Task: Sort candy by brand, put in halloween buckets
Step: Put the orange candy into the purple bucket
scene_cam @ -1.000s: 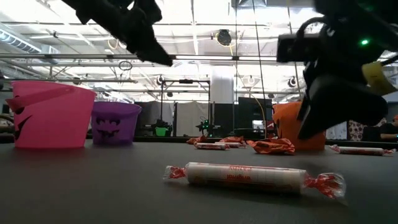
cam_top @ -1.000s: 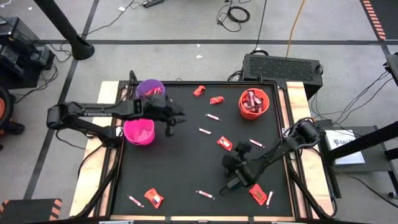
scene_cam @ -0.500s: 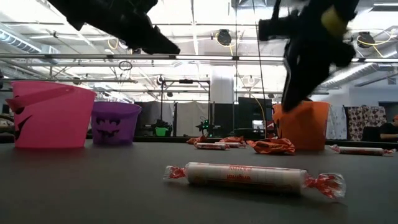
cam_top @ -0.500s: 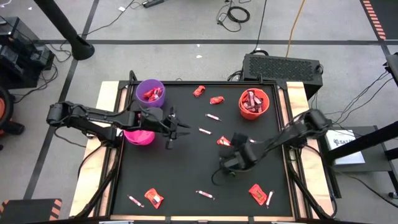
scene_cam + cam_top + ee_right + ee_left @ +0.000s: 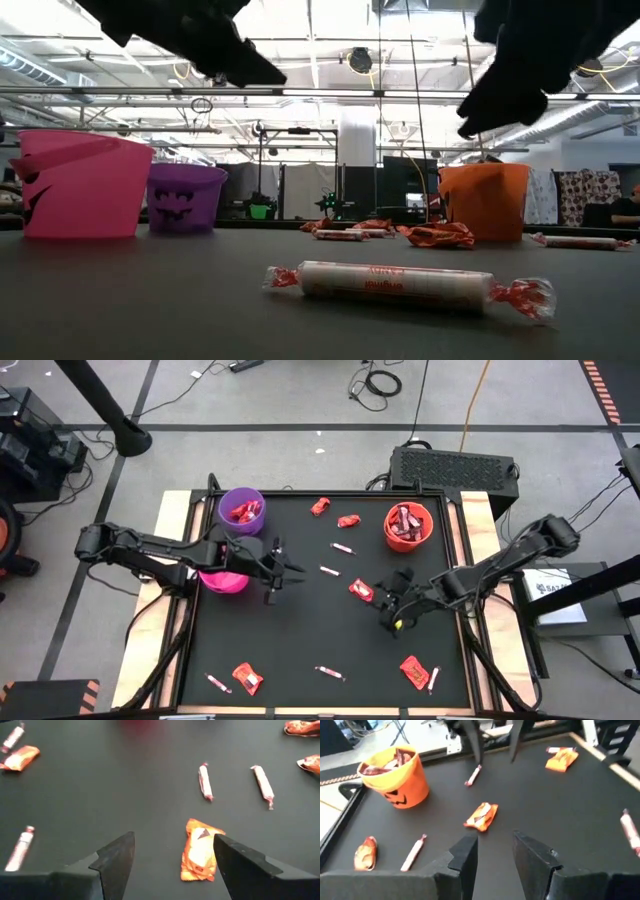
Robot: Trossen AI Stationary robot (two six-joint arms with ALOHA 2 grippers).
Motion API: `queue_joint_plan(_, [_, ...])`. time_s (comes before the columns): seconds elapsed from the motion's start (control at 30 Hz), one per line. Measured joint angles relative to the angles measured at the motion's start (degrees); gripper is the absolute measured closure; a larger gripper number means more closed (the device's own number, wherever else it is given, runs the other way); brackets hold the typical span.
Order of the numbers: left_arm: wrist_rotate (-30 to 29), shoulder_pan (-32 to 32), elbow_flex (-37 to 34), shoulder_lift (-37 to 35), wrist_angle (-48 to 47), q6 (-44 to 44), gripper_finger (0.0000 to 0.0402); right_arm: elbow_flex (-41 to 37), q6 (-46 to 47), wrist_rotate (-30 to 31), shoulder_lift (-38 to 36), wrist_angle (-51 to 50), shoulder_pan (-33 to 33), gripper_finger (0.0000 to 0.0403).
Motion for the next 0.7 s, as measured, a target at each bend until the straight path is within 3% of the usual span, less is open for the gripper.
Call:
queue_joint_plan(0.37, [1.05, -4.72, -9.21, 6.72, 30.52, -3.3, 0.0275, -1.44, 1.02, 1.77, 5.02, 0.74, -1.16, 0.014])
queue_joint_plan(0.7, [1.01, -4.63, -10.42, 16.27, 45.98, -3.38, 0.0275, -1.42, -1.43, 1.48, 8.44, 0.9, -3.84, 0.014])
